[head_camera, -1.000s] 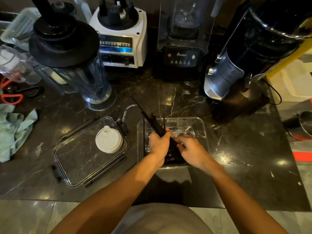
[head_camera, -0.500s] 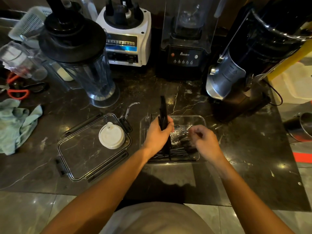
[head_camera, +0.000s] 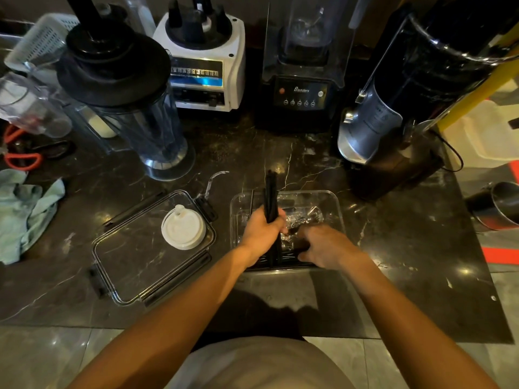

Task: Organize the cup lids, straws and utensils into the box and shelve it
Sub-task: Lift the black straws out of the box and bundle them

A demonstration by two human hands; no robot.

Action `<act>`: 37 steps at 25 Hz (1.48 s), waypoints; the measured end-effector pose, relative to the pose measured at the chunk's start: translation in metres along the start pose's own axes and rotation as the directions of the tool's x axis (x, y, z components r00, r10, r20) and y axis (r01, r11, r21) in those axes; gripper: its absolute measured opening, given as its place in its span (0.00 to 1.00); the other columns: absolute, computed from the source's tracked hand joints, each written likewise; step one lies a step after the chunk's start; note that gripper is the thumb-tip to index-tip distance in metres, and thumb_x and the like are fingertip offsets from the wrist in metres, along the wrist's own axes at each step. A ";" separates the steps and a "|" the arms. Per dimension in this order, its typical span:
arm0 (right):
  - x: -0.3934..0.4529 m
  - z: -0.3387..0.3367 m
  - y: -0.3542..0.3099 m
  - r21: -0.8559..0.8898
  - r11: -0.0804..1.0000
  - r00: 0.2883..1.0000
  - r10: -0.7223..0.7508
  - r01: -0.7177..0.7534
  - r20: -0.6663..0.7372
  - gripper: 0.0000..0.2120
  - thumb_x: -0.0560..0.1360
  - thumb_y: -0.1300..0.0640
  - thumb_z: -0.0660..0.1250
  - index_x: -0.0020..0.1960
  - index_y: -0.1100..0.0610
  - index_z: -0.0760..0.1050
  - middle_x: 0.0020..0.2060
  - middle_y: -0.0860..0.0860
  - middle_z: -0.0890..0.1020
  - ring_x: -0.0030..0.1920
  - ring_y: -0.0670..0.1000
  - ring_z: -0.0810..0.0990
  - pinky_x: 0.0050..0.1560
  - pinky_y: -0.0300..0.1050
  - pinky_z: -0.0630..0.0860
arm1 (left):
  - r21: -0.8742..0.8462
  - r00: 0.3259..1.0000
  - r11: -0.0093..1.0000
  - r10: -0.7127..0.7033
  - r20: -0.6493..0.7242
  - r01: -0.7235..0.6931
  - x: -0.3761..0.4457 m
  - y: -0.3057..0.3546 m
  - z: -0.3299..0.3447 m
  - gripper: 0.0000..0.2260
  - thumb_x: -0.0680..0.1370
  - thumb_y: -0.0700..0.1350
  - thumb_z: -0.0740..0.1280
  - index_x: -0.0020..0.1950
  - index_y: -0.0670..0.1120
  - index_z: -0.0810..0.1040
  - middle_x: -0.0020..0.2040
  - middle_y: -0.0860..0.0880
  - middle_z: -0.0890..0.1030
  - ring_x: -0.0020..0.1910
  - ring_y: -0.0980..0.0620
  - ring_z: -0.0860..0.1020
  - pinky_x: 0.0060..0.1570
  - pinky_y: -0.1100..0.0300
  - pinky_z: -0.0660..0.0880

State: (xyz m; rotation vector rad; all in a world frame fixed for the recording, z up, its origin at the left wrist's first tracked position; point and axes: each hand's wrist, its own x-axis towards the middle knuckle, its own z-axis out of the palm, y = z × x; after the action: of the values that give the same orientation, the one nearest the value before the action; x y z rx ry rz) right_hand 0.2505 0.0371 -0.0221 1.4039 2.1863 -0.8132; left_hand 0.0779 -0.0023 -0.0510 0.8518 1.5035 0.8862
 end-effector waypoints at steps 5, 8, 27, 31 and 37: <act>0.008 0.013 -0.007 -0.120 0.993 0.999 -0.013 0.018 0.043 0.19 0.73 0.46 0.76 0.60 0.52 0.78 0.56 0.50 0.79 0.61 0.53 0.76 0.60 0.51 0.73 | -0.069 0.996 0.997 0.008 -0.085 -0.014 0.000 0.010 -0.012 0.05 0.83 0.38 0.65 0.57 0.42 0.79 0.40 0.50 0.80 0.36 0.61 0.81 0.44 0.66 0.77; 0.015 0.012 -0.012 -0.151 0.988 0.993 0.006 0.012 0.121 0.14 0.74 0.47 0.75 0.53 0.55 0.81 0.50 0.50 0.81 0.52 0.52 0.79 0.50 0.47 0.75 | -0.098 0.994 0.995 -0.002 -0.112 -0.009 0.000 0.013 -0.018 0.05 0.82 0.39 0.66 0.57 0.44 0.79 0.40 0.50 0.80 0.39 0.55 0.81 0.48 0.61 0.79; 0.022 0.001 -0.012 0.080 0.997 0.906 -0.019 -0.016 0.423 0.12 0.76 0.45 0.70 0.56 0.48 0.80 0.52 0.47 0.84 0.51 0.48 0.80 0.50 0.45 0.75 | -0.117 0.995 0.993 -0.009 -0.097 -0.002 0.003 0.007 -0.028 0.05 0.81 0.40 0.68 0.53 0.50 0.80 0.34 0.55 0.83 0.36 0.59 0.82 0.40 0.69 0.77; 0.015 -0.013 -0.013 0.074 0.997 0.882 -0.050 0.017 0.468 0.18 0.79 0.45 0.69 0.65 0.50 0.77 0.62 0.49 0.81 0.60 0.51 0.79 0.57 0.47 0.75 | -0.208 0.995 0.978 -0.046 -0.085 0.027 0.003 0.012 -0.029 0.04 0.82 0.39 0.68 0.54 0.47 0.80 0.39 0.50 0.82 0.39 0.52 0.84 0.47 0.58 0.82; 0.003 -0.032 -0.030 -0.005 0.994 0.848 -0.088 0.107 0.523 0.18 0.82 0.48 0.65 0.70 0.53 0.74 0.64 0.49 0.79 0.59 0.50 0.77 0.52 0.45 0.72 | -0.303 0.996 0.953 -0.052 -0.075 0.027 0.002 0.026 -0.033 0.04 0.82 0.39 0.67 0.55 0.45 0.80 0.42 0.48 0.81 0.40 0.51 0.84 0.46 0.57 0.81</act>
State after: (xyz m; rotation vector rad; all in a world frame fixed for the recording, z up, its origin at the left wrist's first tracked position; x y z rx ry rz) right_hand 0.2212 0.0506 0.0072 0.9131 1.8384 -1.0463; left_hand 0.0456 0.0085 -0.0264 0.5653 1.4032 1.0991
